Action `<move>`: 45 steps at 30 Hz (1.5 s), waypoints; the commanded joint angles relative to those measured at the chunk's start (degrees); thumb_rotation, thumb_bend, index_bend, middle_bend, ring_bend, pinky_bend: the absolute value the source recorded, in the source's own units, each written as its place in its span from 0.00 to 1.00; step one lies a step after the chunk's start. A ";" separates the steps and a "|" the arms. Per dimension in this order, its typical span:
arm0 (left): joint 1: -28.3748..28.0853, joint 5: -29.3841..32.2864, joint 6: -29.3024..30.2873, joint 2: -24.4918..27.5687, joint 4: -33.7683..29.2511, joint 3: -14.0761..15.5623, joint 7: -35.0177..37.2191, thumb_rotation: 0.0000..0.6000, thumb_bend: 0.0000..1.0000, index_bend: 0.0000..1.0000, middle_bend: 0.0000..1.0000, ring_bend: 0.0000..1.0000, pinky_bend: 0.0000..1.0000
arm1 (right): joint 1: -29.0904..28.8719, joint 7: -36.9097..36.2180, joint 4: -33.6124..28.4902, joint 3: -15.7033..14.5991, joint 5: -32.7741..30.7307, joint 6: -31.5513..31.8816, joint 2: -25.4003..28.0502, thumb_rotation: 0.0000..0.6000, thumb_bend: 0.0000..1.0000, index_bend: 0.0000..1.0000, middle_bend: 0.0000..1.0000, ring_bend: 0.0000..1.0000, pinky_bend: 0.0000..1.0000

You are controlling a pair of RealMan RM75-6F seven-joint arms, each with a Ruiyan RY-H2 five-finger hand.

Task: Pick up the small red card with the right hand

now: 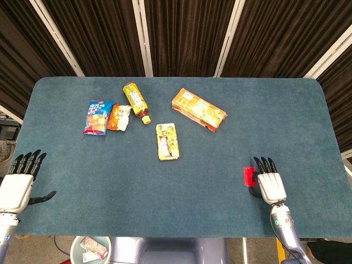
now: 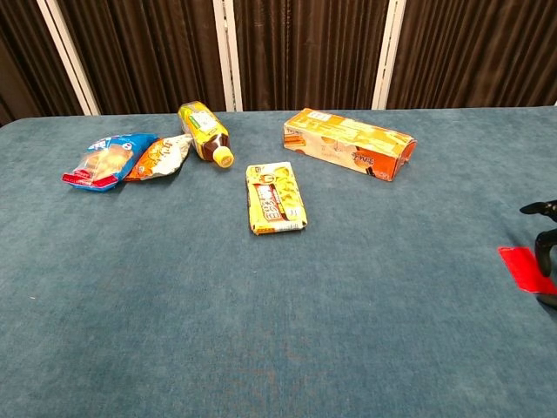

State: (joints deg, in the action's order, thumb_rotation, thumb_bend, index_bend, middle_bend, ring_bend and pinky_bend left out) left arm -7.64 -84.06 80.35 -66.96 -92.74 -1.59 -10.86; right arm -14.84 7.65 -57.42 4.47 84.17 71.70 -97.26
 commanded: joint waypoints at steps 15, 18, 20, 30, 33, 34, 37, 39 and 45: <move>-0.26 0.72 -0.41 -0.18 0.45 -0.16 0.02 0.83 0.05 0.00 0.00 0.00 0.00 | -1.43 -0.57 1.92 0.18 -0.94 -1.80 -0.79 1.00 0.41 0.56 0.07 0.00 0.00; -0.27 0.74 -0.42 -0.22 0.49 -0.11 0.03 0.83 0.05 0.00 0.00 0.00 0.00 | -1.53 -0.54 2.05 0.04 -1.00 -2.00 -0.77 1.00 0.47 0.56 0.07 0.00 0.00; -0.25 0.69 -0.35 -0.23 0.51 -0.09 0.04 0.83 0.05 0.00 0.00 0.00 0.00 | -1.58 -0.35 2.13 -0.07 -1.14 -2.27 -0.75 1.00 0.48 0.57 0.07 0.00 0.00; -0.16 0.50 0.02 -0.11 0.50 -0.03 0.29 0.83 0.06 0.00 0.00 0.00 0.00 | -1.79 0.20 1.84 -0.49 -1.49 -3.08 -0.68 1.00 0.53 0.61 0.09 0.00 0.00; -0.10 0.37 0.20 -0.09 0.51 -0.01 0.42 0.83 0.06 0.00 0.00 0.00 0.00 | -1.79 0.44 1.56 -0.55 -1.60 -3.12 -0.58 1.00 0.54 0.61 0.09 0.00 0.00; -0.09 0.32 0.26 -0.08 0.52 0.00 0.46 0.82 0.06 0.00 0.00 0.00 0.00 | -1.77 0.44 1.42 -0.55 -1.64 -3.09 -0.53 1.00 0.54 0.62 0.09 0.00 0.00; -0.03 0.18 0.45 -0.09 0.54 0.03 0.57 0.83 0.06 0.00 0.00 0.00 0.00 | -1.72 0.51 0.85 -0.52 -1.63 -2.73 -0.23 1.00 0.56 0.62 0.09 0.00 0.00; -0.05 0.09 0.48 -0.12 0.55 0.05 0.59 0.83 0.05 0.00 0.00 0.00 0.00 | -1.69 0.49 0.43 -0.50 -1.52 -2.38 -0.01 1.00 0.56 0.62 0.09 0.00 0.00; 0.01 -0.04 0.69 -0.15 0.48 0.09 0.54 0.83 0.06 0.00 0.00 0.00 0.00 | -2.45 1.40 -1.27 0.25 -1.04 -1.34 1.19 1.00 0.57 0.62 0.10 0.00 0.00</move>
State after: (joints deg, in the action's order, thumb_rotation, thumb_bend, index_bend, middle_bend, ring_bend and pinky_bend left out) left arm -7.64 -84.09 81.03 -67.11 -92.25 -1.50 -10.31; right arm -17.08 8.82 -58.43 4.53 83.01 70.21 -96.31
